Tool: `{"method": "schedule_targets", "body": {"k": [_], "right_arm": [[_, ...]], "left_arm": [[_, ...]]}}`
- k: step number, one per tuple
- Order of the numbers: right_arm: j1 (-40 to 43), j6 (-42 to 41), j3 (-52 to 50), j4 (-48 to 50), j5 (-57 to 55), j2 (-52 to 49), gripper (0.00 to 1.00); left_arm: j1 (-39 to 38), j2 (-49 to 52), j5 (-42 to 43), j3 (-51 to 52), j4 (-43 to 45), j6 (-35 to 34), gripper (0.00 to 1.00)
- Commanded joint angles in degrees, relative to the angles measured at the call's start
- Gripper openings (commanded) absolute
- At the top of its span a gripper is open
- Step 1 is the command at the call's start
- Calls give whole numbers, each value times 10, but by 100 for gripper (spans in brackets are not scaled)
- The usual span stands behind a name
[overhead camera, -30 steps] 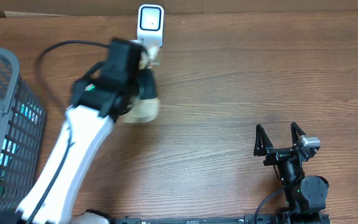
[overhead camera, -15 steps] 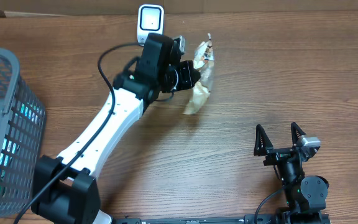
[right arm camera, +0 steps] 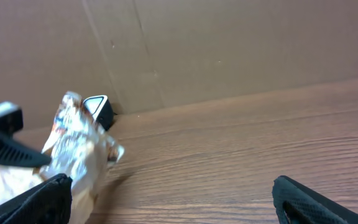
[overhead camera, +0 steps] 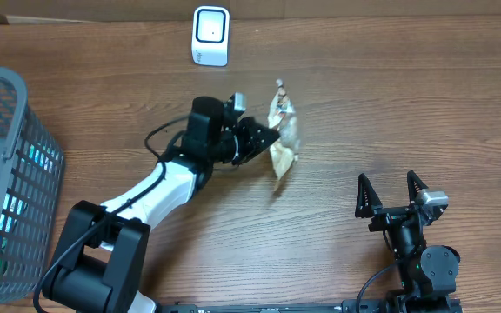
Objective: Scan the item barcode
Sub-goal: 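Lower the bag onto the table center and open the left gripper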
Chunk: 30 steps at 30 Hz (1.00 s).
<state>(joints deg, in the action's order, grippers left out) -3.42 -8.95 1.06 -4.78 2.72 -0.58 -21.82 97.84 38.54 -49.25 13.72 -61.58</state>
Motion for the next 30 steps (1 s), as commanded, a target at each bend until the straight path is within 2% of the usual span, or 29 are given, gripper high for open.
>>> {"method": "schedule_targets", "body": {"k": [1, 4, 7, 8, 9, 10, 11, 13, 15, 19, 24, 30], "right_arm": [[1, 5, -6, 2, -2, 4, 100], [1, 5, -6, 2, -2, 4, 100], [1, 5, -6, 2, -2, 4, 100], [1, 5, -6, 2, -2, 4, 100], [1, 5, -6, 2, -2, 4, 100], [1, 5, -6, 2, -2, 4, 100], [1, 5, -6, 2, -2, 4, 100], [1, 5, -6, 2, -2, 4, 100], [1, 5, -6, 2, -2, 4, 100], [1, 5, -6, 2, -2, 4, 100], [1, 5, -6, 2, -2, 4, 100], [1, 5, -6, 2, -2, 4, 100]], "left_arm": [[29, 0, 23, 40, 0, -55, 4], [52, 0, 42, 61, 7, -39, 4], [70, 0, 74, 63, 7, 15, 13], [75, 0, 82, 63, 6, 25, 19], [87, 0, 96, 63, 0, 43, 33], [93, 0, 102, 63, -5, 49, 40], [99, 0, 110, 63, -11, 55, 53], [113, -1, 123, 63, -26, 75, 66], [125, -2, 132, 63, -45, 99, 84], [142, -12, 129, 62, -94, 139, 100], [153, -57, 69, 59, -180, 193, 100], [155, -127, -98, 13, -381, 290, 100]]}}
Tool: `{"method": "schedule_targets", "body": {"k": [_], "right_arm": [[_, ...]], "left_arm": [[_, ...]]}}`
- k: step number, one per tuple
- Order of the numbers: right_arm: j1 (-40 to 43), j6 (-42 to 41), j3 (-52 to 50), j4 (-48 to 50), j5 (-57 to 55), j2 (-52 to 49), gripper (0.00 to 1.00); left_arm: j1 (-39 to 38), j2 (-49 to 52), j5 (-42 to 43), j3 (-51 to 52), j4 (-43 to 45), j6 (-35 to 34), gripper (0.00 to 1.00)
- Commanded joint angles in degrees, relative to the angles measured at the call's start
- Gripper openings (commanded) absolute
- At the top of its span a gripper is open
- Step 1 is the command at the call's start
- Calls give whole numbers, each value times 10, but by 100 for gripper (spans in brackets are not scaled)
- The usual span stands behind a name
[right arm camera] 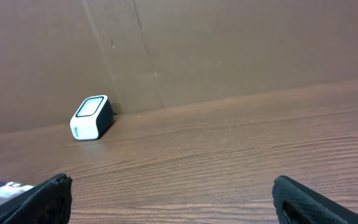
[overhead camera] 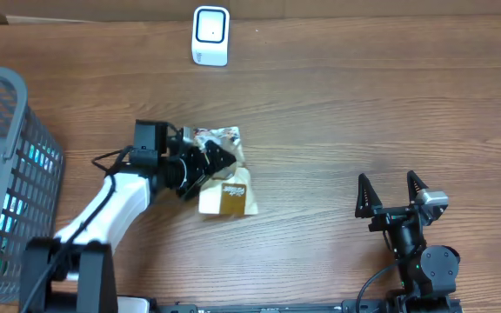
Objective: Scan the item barcode
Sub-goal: 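Lower the bag onto the table center and open the left gripper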
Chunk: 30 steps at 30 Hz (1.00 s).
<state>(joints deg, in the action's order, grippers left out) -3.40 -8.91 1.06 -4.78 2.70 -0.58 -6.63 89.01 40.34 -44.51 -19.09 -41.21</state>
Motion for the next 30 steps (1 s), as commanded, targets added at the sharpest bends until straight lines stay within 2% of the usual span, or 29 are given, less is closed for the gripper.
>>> {"method": "schedule_targets", "body": {"k": [1, 8, 17, 24, 30], "right_arm": [[1, 4, -6, 2, -2, 4, 100], [1, 4, -6, 2, -2, 4, 100], [1, 4, -6, 2, -2, 4, 100], [1, 4, -6, 2, -2, 4, 100], [1, 4, -6, 2, -2, 4, 100]], "left_arm": [[3, -45, -142, -44, -82, 98, 100], [3, -49, -276, -85, -210, 165, 100], [3, -48, -416, -85, -270, 185, 100], [2, -48, -417, -121, -284, 249, 100], [8, -48, -365, -252, -307, 250, 100]]}}
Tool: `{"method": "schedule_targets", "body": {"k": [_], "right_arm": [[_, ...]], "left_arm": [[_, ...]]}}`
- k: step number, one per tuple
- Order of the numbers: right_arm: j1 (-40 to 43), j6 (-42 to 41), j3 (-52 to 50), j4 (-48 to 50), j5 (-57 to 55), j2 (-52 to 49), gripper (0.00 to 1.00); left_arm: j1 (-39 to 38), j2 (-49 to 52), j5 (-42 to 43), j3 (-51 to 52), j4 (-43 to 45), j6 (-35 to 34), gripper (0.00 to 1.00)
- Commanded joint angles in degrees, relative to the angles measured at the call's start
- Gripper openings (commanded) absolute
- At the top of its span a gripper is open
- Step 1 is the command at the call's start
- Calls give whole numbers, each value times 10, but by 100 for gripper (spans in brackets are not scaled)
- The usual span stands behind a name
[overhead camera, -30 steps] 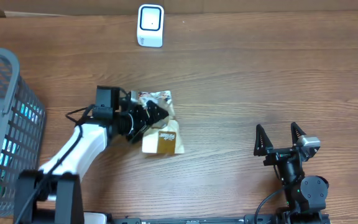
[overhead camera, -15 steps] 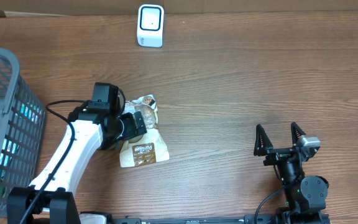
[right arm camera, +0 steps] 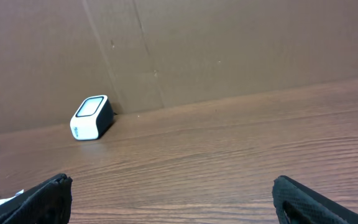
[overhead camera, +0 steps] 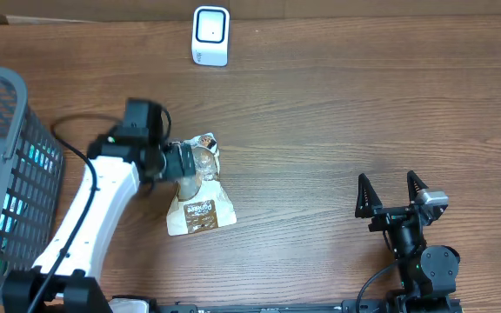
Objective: Scan the item barcode
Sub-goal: 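Lower the bag onto the table center and open the left gripper, then reach the left gripper into the basket and grasp the green-lid jar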
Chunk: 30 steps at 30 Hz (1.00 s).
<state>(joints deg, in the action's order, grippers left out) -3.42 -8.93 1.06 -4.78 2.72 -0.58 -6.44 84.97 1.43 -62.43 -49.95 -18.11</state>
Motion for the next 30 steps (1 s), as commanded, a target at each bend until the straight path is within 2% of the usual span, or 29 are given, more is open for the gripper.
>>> {"method": "schedule_targets", "body": {"k": [1, 5, 6, 9, 15, 24, 25, 30], "right_arm": [[1, 4, -6, 2, -2, 4, 100], [1, 4, -6, 2, -2, 4, 100], [1, 4, -6, 2, -2, 4, 100], [1, 4, -6, 2, -2, 4, 100], [1, 4, -6, 2, -2, 4, 100], [1, 4, -6, 2, -2, 4, 100], [1, 4, -6, 2, -2, 4, 100], [1, 4, -6, 2, -2, 4, 100]], "left_arm": [[7, -8, 27, -101, 1, 21, 100], [13, -8, 27, -221, -45, 70, 100], [19, -8, 9, -282, -82, 74, 94], [38, -8, -36, -391, -153, 74, 94], [123, -8, -106, -554, -272, 14, 100], [319, -2, -106, -576, -345, -71, 100], [359, 1, -106, -575, -356, -82, 100], [454, 3, -106, -551, -373, -94, 100]]}}
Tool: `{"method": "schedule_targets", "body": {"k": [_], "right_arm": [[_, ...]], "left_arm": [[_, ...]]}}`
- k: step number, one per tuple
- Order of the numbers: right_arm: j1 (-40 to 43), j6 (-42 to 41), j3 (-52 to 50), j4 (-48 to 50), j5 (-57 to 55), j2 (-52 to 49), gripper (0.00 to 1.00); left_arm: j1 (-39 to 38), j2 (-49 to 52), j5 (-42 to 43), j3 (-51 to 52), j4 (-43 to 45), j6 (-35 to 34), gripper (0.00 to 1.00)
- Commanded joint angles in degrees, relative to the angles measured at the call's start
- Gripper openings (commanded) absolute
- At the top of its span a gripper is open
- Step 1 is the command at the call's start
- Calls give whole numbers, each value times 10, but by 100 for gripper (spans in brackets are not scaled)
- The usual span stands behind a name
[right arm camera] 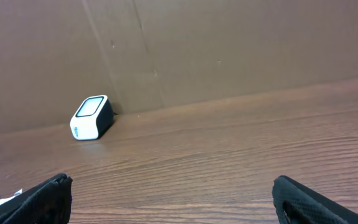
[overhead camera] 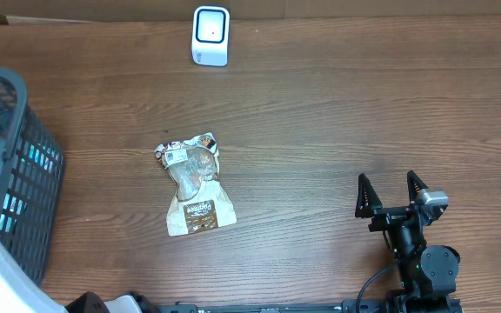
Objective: Scan the item barcode
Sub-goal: 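Reach the left gripper into the basket and grasp the green-lid jar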
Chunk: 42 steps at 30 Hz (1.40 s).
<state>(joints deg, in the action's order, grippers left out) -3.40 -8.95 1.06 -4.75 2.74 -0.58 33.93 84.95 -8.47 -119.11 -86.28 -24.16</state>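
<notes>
The item, a brown and white snack bag point(overhead camera: 194, 184), lies flat on the wooden table point(overhead camera: 337, 113) left of centre, with nothing touching it; its white corner peeks into the right wrist view. The white barcode scanner point(overhead camera: 210, 35) stands at the far edge, also seen as scanner point(right arm camera: 92, 117). My left arm is at the far left edge, its dark blurred end over the basket; the jaws are not discernible. My right gripper point(overhead camera: 390, 185) rests open and empty at the front right, also seen as gripper point(right arm camera: 173, 199).
A grey wire basket point(overhead camera: 24, 174) holding several packaged goods stands at the left edge. A brown cardboard wall point(right arm camera: 229, 43) runs behind the table's far edge.
My left gripper was on the bag's upper end; now it is off the bag and the arm is at the far left over the basket. The bag lies where it was. The right arm is unchanged.
My left gripper held the bag raised near mid-table below the scanner. Then it had the bag lower and further left. Then the bag lay flat with the gripper at its top end. Now the bag lies alone and the left arm is by the basket.
</notes>
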Motion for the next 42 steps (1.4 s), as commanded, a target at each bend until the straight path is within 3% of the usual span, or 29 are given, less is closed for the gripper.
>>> {"method": "schedule_targets", "body": {"k": [1, 8, 16, 21, 42], "right_arm": [[1, 5, -6, 2, -2, 4, 100], [1, 5, -6, 2, -3, 4, 100], [1, 5, -6, 2, -3, 4, 100], [1, 5, -6, 2, -3, 4, 100], [1, 5, -6, 2, -3, 4, 100]], "left_arm": [[68, 3, -7, 27, -14, -44, 100], [158, 3, -16, 140, 1, -63, 100], [216, 3, -41, 293, 80, -66, 100], [222, 14, -86, 349, 122, -62, 100], [224, 32, -90, 504, 259, -56, 100]]}}
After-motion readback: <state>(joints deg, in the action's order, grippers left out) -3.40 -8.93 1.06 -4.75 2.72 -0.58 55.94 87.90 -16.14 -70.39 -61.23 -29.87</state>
